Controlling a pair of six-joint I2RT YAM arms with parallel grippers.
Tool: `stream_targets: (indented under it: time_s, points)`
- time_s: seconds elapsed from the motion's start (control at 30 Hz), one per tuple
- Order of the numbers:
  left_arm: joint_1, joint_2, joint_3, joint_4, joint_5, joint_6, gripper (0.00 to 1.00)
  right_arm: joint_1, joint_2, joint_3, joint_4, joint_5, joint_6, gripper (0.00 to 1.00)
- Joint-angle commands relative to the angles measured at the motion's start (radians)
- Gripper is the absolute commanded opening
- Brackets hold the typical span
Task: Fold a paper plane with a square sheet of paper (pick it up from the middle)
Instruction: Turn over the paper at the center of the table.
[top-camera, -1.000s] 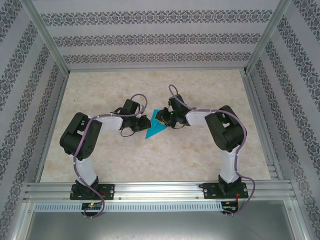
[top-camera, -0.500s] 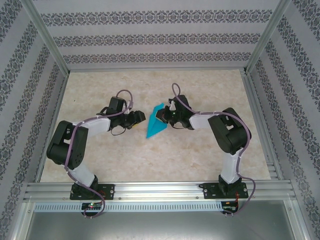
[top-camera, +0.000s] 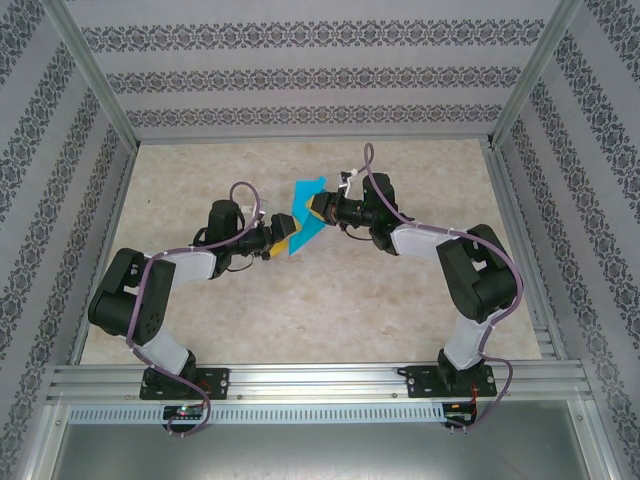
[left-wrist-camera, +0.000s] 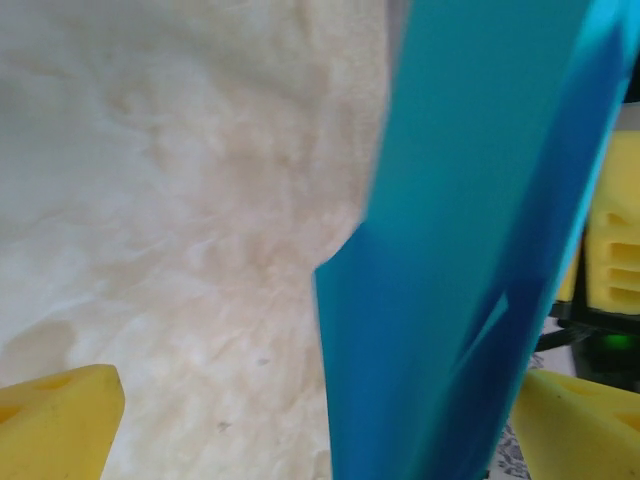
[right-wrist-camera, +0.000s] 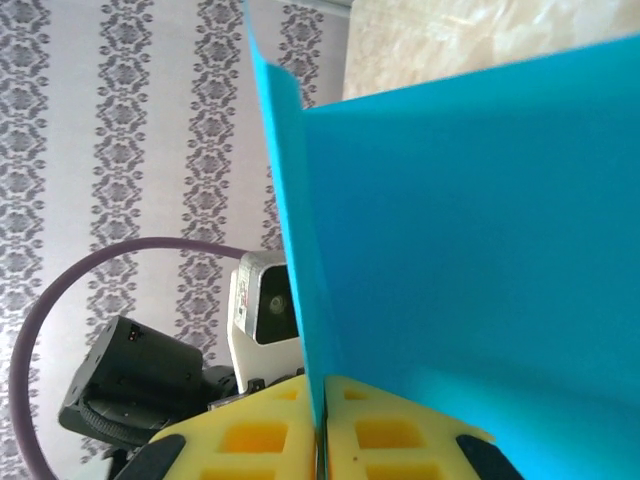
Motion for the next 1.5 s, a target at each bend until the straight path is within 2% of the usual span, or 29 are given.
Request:
stream_targets:
  time_s: [0.0, 0.13, 0.33, 0.6, 0.7, 0.8, 0.87, 0.93, 1.0, 1.1, 1.2, 1.23, 1.37, 1.47]
  points:
    - [0.001, -0.024, -0.012, 0.216, 0.046, -0.075, 0.97, -0.001, -0.013, -0.012, 0.073, -0.038, 0.034, 0.11]
    - [0.002, -0.030, -0.011, 0.283, 0.042, -0.105, 0.86, 0.002, -0.011, -0.015, 0.075, -0.054, 0.037, 0.11]
    - [0.002, -0.021, -0.015, 0.325, 0.023, -0.133, 0.53, 0.010, -0.003, -0.017, 0.067, -0.073, 0.033, 0.12]
    - [0.002, -0.016, -0.012, 0.321, 0.014, -0.128, 0.20, 0.005, -0.002, -0.012, 0.046, -0.071, 0.025, 0.14]
    - [0.002, -0.017, -0.010, 0.312, 0.008, -0.113, 0.11, -0.008, -0.014, -0.012, 0.017, -0.058, 0.007, 0.25]
    - [0.002, -0.027, -0.003, 0.265, 0.006, -0.079, 0.09, -0.041, -0.068, -0.037, -0.050, 0.002, -0.040, 0.40]
    - [0.001, -0.043, 0.011, 0.196, 0.001, -0.036, 0.09, -0.067, -0.126, -0.048, -0.176, 0.071, -0.110, 0.51]
    - [0.002, -0.064, 0.025, 0.117, -0.008, 0.015, 0.09, -0.083, -0.189, -0.052, -0.314, 0.142, -0.188, 0.58]
    - [0.001, -0.090, 0.054, -0.033, -0.038, 0.095, 0.08, -0.088, -0.246, -0.053, -0.451, 0.239, -0.268, 0.64]
    - [-0.018, -0.148, 0.144, -0.390, -0.168, 0.288, 0.08, -0.089, -0.318, -0.052, -0.626, 0.378, -0.369, 0.70]
    - [-0.082, -0.178, 0.279, -0.760, -0.416, 0.490, 0.09, -0.090, -0.371, -0.062, -0.715, 0.484, -0.428, 0.75]
    - [-0.113, -0.175, 0.333, -0.867, -0.528, 0.544, 0.09, -0.090, -0.385, -0.067, -0.735, 0.513, -0.444, 0.76]
    - [-0.214, -0.113, 0.505, -1.131, -0.897, 0.639, 0.09, -0.092, -0.431, -0.078, -0.810, 0.627, -0.460, 0.77]
    - [-0.281, -0.025, 0.625, -1.282, -1.149, 0.650, 0.08, -0.110, -0.451, -0.092, -0.833, 0.649, -0.460, 0.76]
